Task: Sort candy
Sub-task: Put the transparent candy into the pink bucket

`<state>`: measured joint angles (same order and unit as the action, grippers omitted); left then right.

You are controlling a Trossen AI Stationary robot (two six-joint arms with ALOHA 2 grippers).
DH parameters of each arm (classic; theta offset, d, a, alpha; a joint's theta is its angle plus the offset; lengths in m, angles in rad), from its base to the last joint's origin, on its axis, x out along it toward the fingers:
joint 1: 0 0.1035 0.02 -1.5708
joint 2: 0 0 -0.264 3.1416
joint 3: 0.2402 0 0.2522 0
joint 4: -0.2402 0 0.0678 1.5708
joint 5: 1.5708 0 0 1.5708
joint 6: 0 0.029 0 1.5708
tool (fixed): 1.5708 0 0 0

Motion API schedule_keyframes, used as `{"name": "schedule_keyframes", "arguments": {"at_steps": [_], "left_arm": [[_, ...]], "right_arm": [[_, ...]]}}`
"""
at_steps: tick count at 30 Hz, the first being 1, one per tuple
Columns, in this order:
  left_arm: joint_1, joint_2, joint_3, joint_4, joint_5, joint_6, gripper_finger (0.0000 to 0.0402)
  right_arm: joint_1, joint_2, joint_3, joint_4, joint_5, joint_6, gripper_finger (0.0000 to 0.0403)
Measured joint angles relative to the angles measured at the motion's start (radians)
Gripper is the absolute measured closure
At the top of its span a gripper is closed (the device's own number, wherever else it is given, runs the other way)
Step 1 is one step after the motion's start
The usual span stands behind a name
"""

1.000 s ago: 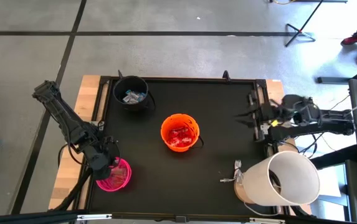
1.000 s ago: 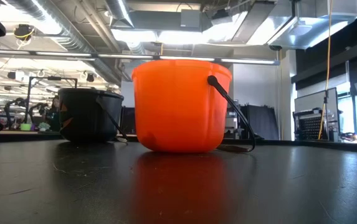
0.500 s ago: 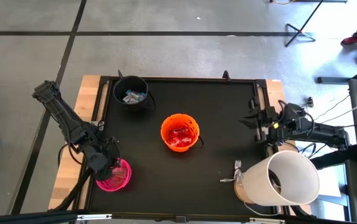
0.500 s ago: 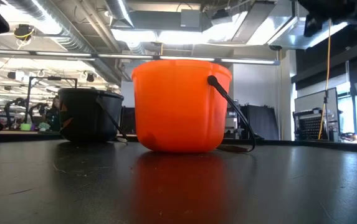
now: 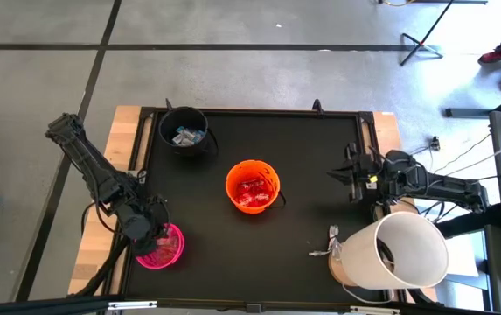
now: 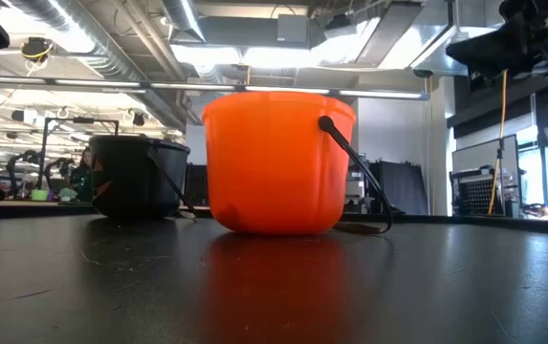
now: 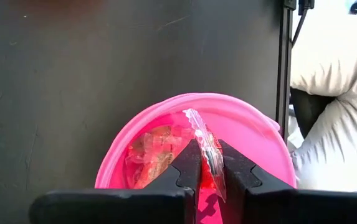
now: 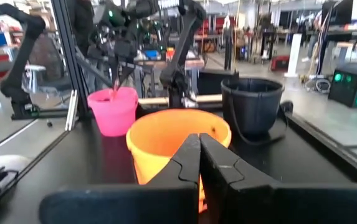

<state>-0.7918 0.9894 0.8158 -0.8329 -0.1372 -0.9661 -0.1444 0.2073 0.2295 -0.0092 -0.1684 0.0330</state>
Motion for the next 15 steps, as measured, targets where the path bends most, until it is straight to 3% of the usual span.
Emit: {"name": "schedule_keyframes", "arguments": {"at_steps": [10,15], "left_arm": [[0.000,0.000,0.000,0.000,-0.004,0.003,0.0374],[0.000,0.000,0.000,0.000,-0.038,0.084,0.0373]], "right_arm": [[0.000,0.000,0.000,-0.116,0.000,-0.001,0.0397],[0.000,0.000,0.000,-0.139,0.000,-0.002,0.0397]]}}
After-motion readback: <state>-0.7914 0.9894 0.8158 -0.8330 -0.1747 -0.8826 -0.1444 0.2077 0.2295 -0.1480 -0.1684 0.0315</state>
